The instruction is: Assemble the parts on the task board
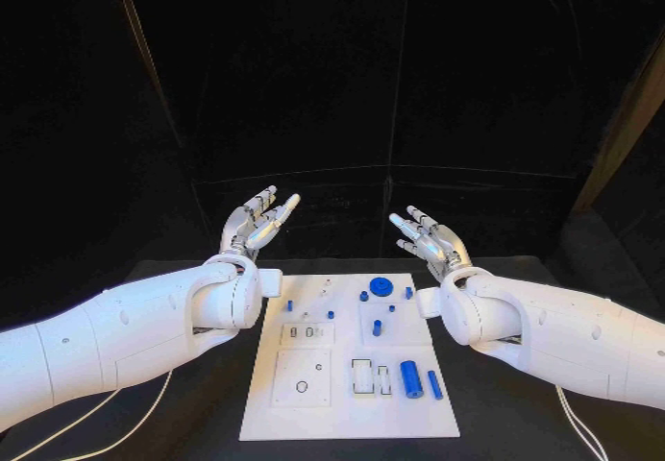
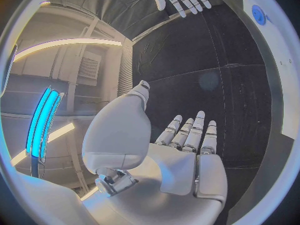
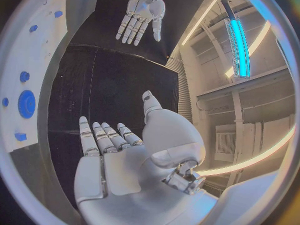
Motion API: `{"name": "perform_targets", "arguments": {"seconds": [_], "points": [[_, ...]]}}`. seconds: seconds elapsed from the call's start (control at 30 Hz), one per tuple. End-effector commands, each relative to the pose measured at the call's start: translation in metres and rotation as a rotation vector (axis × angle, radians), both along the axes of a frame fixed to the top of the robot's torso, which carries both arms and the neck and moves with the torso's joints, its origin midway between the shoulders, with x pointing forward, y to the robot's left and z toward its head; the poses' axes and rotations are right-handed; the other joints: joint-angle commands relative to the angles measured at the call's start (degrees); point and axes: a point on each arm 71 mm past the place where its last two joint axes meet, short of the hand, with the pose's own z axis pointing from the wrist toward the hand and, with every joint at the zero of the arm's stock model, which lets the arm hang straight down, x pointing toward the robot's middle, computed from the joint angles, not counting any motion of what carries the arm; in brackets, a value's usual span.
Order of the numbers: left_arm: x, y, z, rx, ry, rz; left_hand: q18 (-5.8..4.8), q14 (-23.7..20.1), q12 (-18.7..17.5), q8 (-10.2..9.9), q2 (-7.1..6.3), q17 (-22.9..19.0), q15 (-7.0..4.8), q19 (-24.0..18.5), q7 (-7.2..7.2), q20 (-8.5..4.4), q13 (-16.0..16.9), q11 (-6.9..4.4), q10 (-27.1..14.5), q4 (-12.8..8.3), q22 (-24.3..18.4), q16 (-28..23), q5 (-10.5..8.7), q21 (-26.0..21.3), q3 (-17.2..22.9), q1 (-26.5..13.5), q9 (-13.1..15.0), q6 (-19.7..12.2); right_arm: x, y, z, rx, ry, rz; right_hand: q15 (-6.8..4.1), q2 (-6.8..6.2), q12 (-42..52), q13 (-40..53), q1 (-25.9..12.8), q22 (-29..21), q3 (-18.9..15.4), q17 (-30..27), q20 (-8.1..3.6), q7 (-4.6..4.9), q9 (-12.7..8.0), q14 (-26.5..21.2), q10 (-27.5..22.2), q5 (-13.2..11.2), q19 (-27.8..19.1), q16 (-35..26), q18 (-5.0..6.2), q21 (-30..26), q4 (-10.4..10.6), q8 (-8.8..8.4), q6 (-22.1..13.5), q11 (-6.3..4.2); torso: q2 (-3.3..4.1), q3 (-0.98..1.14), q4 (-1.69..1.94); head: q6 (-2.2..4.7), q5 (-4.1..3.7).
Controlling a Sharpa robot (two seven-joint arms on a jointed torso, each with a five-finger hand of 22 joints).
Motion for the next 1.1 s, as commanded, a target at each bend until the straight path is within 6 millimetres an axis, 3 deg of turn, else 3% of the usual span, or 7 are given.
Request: {"name": "perform_targets", "arguments": {"seconds": [0.03, 0.13, 0.3, 0.43, 0.5, 0.67, 1.1], "points": [[0.0, -0.002, 0.003, -0.047, -0.039, -0.039, 1.45, 1.3, 0.1, 0.5, -0.13, 0.2, 0.43, 0.2, 3.56, 0.93, 0.1, 0.48, 1.0, 0.8, 0.1, 0.4, 0.48, 0.3, 0.2, 2.6, 0.2, 1.1, 0.003, 0.013, 0.002, -0.024, 0.002, 0.211, 0.28, 1.02, 1.3, 0.7, 7.7, 1.5, 1.8, 0.9, 0.54, 9.01, 0.6, 8.6, 7.2, -2.5, 6.2, 1.5, 1.61, 3.1, -4.7, 0.91, 4.7, 0.5, 0.01, 0.0, -0.01, 0.02, 0.01], [0.0, -0.002, 0.003, -0.047, -0.039, -0.039, 1.69, 2.1, 0.2, 0.5, 0.3, 0.3, 0.65, 0.5, 3.83, 1.01, 0.2, 0.77, 1.5, 0.8, 0.2, 0.6, 0.44, 0.4, 0.4, 2.6, 0.2, 1.5, 0.007, 0.014, 0.003, -0.039, 0.003, 0.254, 0.25, 0.65, 3.6, 1.7, 10.8, 3.2, 3.2, 1.8, 0.41, 9.24, 1.4, 19.5, 18.0, -3.7, 14.1, 3.9, 3.23, 6.7, -7.4, 2.32, 11.3, 0.95, 0.01, 0.0, -0.01, 0.02, 0.01], [0.0, -0.002, 0.003, -0.047, -0.039, -0.039, 1.89, 7.4, 0.6, 0.9, 1.38, 1.0, 1.12, 3.3, 5.13, 1.12, 0.5, 2.19, 5.3, 0.5, 0.7, 1.6, 0.38, 1.3, 0.9, 3.1, 0.5, 4.4, 0.01, 0.015, 0.003, -0.052, 0.004, 0.285, -2.23, -0.2, 8.0, 2.8, 14.3, 5.0, 4.7, 2.6, 0.28, 8.21, 3.2, 37.6, 37.5, -4.0, 23.7, 7.8, 5.82, 11.6, -11.3, 6.17, 27.8, -1.16, 0.01, 0.0, -0.01, 0.02, 0.01], [-0.001, 0.016, 0.007, -0.058, -0.042, -0.051, 1.21, 19.2, 2.8, 2.3, 2.69, 2.5, 1.98, 15.2, 6.52, 1.16, 1.5, 4.21, 17.5, -0.4, 2.9, 4.7, 0.27, 5.3, 1.1, 4.3, 1.2, 12.1, 0.013, -0.008, 0.012, -0.34, -0.211, 0.201, -3.72, -0.92, 8.1, 2.3, 15.1, 5.3, 5.3, 2.4, -0.01, 7.22, 3.3, 43.0, 42.0, -3.0, 27.0, 8.3, 6.91, 13.4, -13.5, 7.26, 35.7, -2.33, 1.24, -0.04, -0.13, -0.01, 0.06], [-0.002, 0.017, 0.008, -0.065, -0.04, -0.062, 1.17, 21.7, 3.7, 3.0, 3.18, 2.7, 1.93, 24.5, 6.64, 1.11, 1.8, 4.59, 23.1, -1.1, 4.5, 5.3, 0.24, 8.6, 0.8, 4.6, 1.5, 16.6, 0.012, -0.009, 0.014, -0.388, -0.242, 0.206, -4.21, -1.28, 7.7, 2.2, 14.9, 5.5, 5.3, 2.4, -0.41, 6.96, 3.2, 45.0, 43.3, -2.4, 28.3, 8.2, 6.98, 14.2, -14.2, 7.16, 37.8, -2.67, 1.47, -0.03, -0.13, -0.03, 0.02], [-0.008, 0.019, 0.01, -0.08, -0.035, -0.089, 2.96, 28.8, 7.2, 5.5, 4.0, 3.4, -0.13, 32.9, 6.42, 0.78, 2.3, 2.99, 34.8, -3.4, 5.6, 8.0, 0.23, 12.1, 0.1, 5.7, 2.2, 28.4, 0.013, -0.012, 0.022, -0.496, -0.307, 0.226, -6.05, -1.89, 7.1, 2.2, 14.8, 6.2, 5.7, 2.4, -2.24, 5.93, 2.9, 50.9, 47.8, -1.0, 32.4, 8.6, 6.99, 16.8, -15.2, 7.22, 43.0, -4.02, 2.47, 0.11, 0.14, 0.41, -0.3], [-0.033, 0.016, 0.027, -0.118, -0.037, -0.202, 3.47, 36.3, 9.2, 6.1, 5.52, 4.7, -2.28, 39.8, 5.17, -0.77, 2.2, 1.26, 40.3, -8.1, 5.4, 9.7, 0.26, 13.8, -0.4, 8.2, 1.9, 33.4, 0.018, -0.004, 0.048, -0.879, -0.423, 0.336, -11.53, -4.44, 5.1, 2.4, 15.7, 12.9, 8.7, 5.3, -8.21, 3.28, 2.8, 68.2, 58.2, 2.5, 42.4, 12.2, 6.91, 29.9, -15.4, 6.4, 49.9, -7.81, 6.68, -0.1, 0.29, 1.4, -0.93]]}}
